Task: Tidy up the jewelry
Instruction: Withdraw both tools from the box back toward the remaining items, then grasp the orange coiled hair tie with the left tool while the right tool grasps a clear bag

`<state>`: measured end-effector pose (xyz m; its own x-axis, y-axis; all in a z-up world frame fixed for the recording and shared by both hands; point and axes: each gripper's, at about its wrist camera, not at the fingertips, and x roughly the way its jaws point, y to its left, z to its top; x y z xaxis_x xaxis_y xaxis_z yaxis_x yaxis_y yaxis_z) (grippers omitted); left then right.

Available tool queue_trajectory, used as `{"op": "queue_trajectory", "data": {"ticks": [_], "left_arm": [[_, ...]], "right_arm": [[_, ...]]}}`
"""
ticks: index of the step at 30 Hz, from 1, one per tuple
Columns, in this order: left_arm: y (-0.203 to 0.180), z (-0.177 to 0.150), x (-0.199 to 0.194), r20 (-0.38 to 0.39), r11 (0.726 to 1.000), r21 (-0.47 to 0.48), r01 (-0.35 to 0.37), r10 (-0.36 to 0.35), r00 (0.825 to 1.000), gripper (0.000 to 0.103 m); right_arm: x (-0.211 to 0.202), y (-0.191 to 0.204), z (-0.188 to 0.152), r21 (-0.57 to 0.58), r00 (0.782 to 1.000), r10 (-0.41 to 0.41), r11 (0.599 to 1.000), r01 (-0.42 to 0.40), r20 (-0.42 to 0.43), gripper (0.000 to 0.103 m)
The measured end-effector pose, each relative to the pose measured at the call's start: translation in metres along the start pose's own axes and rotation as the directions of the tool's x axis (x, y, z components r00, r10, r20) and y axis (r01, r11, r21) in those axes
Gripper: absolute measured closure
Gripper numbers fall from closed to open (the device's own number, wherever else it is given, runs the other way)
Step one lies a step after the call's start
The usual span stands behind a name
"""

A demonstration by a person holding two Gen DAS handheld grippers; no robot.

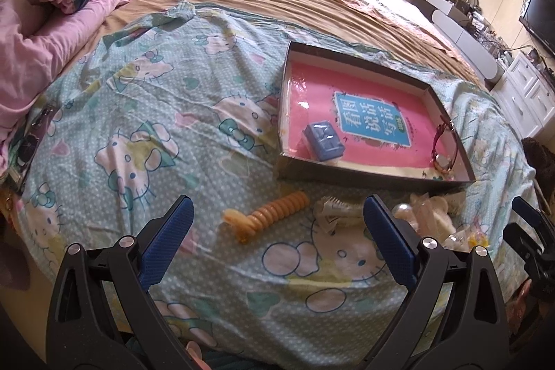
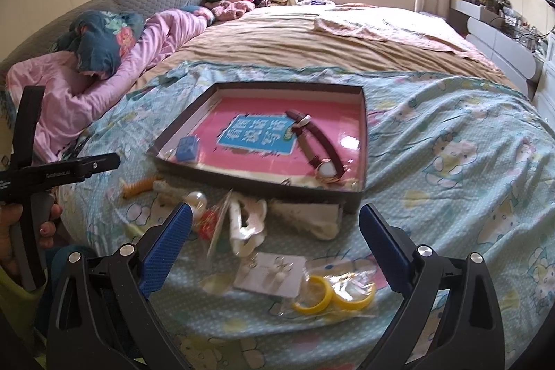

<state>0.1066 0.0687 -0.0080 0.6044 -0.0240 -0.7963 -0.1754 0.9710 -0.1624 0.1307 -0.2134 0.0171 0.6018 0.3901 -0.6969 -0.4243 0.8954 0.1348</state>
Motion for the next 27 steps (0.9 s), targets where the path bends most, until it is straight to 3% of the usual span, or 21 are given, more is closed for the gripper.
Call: {"op": "queue_trajectory", "data": {"ticks": [6, 11, 23, 27], "left_arm": [[0.006, -0.008, 0.001, -0.004, 1.0, 0.01, -0.029, 0.029, 1.0, 0.011], [0.018, -0.014, 0.007, -0.028, 0.999, 0.0, -0.043, 0.043, 0.999, 0.011], [0.031, -0.021, 0.032, -0.08, 0.997, 0.041, -0.069, 0.072, 0.994, 0.011], [0.03, -0.022, 0.041, -0.092, 0.997, 0.059, -0.045, 0.05, 0.994, 0.011]], "right_arm": [[0.012, 0.015, -0.012, -0.001, 0.996, 0.065, 0.998, -0.065, -0.065, 0.008], [0.022, 0.024, -0.02, 0.024, 0.987, 0.114, 0.993, -0.112, -0.117, 0.016], [0.057, 0.034, -0.032, 0.096, 0.956, 0.196, 0.979, -0.179, -0.22, 0.051], [0.065, 0.033, -0.033, 0.11, 0.951, 0.204, 0.977, -0.183, -0.231, 0.056]]}}
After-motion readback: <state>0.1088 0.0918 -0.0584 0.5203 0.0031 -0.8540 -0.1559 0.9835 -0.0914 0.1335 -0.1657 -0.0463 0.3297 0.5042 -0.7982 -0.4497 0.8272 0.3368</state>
